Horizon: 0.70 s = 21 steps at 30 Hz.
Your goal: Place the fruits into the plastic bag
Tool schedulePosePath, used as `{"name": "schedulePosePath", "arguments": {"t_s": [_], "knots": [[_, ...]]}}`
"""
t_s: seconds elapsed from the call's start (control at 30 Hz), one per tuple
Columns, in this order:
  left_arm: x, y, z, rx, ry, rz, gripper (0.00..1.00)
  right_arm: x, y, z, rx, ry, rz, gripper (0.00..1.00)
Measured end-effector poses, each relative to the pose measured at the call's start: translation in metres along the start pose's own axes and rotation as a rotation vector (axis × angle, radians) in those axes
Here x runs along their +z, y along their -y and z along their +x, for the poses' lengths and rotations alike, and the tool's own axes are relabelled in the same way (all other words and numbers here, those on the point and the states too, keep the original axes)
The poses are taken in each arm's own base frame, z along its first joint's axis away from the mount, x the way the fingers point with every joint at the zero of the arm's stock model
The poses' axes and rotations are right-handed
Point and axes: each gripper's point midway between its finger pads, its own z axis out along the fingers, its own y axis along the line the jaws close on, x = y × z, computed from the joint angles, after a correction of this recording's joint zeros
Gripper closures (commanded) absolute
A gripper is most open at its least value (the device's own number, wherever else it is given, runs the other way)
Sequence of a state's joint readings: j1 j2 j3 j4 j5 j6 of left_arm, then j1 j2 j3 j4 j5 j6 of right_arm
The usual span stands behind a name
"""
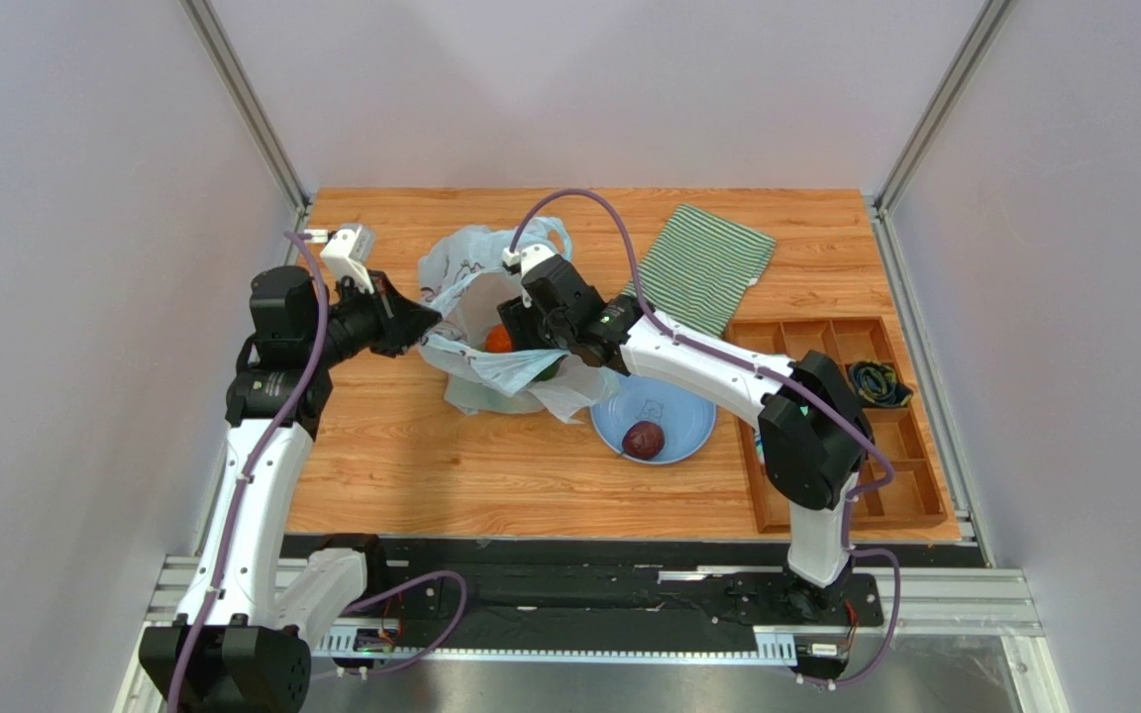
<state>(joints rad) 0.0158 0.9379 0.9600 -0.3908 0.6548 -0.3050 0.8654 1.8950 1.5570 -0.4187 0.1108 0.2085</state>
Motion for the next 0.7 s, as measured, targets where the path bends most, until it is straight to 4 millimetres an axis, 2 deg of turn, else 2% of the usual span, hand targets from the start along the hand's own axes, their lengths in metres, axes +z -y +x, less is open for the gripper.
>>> {"name": "schedulePosePath", "arguments": {"t_s": [0.07, 0.1, 0.3, 0.53, 0.7], "knots": [[0.0, 0.0, 0.0, 0.0, 0.0, 0.0, 1.0, 0.0002, -0.0008, 0.0027, -0.002, -0.011, -0.006, 0.35], [0.0, 0.0, 0.0, 0.0, 0.0, 0.0, 1.0, 0.0, -0.0011, 0.003, -0.003, -0.013, -0.007, 0.29], [0.0, -0.0001, 0.0, 0.0, 0.0, 0.0, 1.0, -0.0012, -0.0043, 0.0012, -0.011, -0.013, -0.026, 0.18], [0.0, 0.0, 0.0, 0.0, 0.0, 0.0, 1.0, -0.002, -0.0056, -0.0007, -0.016, -0.011, -0.033, 0.15], [0.0, -0.0001, 0.0, 0.0, 0.0, 0.0, 1.0, -0.0021, -0.0062, -0.0011, -0.016, -0.009, -0.036, 0.17]]}}
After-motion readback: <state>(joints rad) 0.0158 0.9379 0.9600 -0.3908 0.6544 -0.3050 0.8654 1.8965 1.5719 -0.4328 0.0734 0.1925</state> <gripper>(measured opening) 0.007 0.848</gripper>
